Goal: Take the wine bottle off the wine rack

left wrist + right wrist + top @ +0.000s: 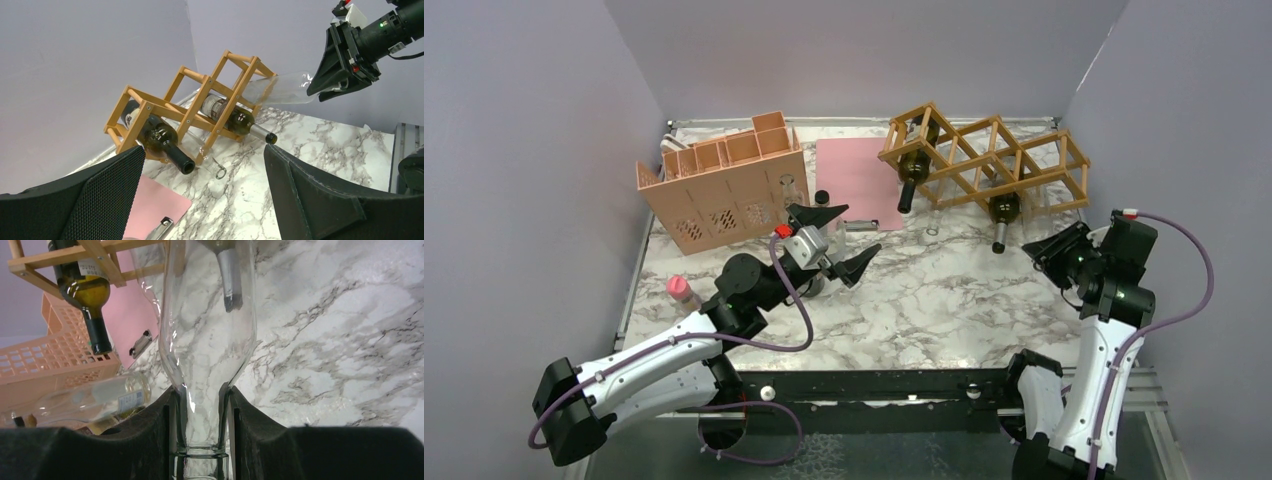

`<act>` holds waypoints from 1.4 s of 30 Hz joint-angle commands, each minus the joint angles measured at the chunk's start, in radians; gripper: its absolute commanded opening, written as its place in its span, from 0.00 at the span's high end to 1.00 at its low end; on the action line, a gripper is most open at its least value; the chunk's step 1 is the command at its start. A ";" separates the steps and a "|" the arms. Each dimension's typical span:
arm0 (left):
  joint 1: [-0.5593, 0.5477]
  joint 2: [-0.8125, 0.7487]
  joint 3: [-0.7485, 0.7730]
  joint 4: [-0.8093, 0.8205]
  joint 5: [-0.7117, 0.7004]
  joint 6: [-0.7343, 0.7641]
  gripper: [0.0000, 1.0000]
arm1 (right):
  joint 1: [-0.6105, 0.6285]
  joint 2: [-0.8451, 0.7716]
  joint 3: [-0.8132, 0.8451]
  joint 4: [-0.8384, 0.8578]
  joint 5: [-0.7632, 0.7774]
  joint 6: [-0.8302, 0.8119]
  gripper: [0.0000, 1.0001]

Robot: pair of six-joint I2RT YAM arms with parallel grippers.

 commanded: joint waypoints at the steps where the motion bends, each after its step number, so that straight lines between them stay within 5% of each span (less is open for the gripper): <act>1: -0.010 0.003 0.017 0.004 -0.020 0.004 0.05 | 0.022 -0.008 0.073 -0.026 -0.094 0.006 0.99; 13: -0.012 0.009 0.015 0.004 -0.032 0.027 0.05 | 0.156 0.035 0.179 -0.049 -0.276 -0.094 0.99; 21: -0.012 0.028 0.013 0.004 -0.027 0.041 0.03 | 0.361 0.167 0.182 -0.076 -0.405 -0.242 0.99; 29: -0.064 0.109 0.029 0.004 0.380 0.091 0.06 | 0.567 0.250 0.156 -0.103 -0.372 -0.316 0.99; 42: -0.148 0.230 0.033 -0.018 0.416 0.138 0.04 | 0.717 0.278 0.160 -0.114 -0.345 -0.336 0.99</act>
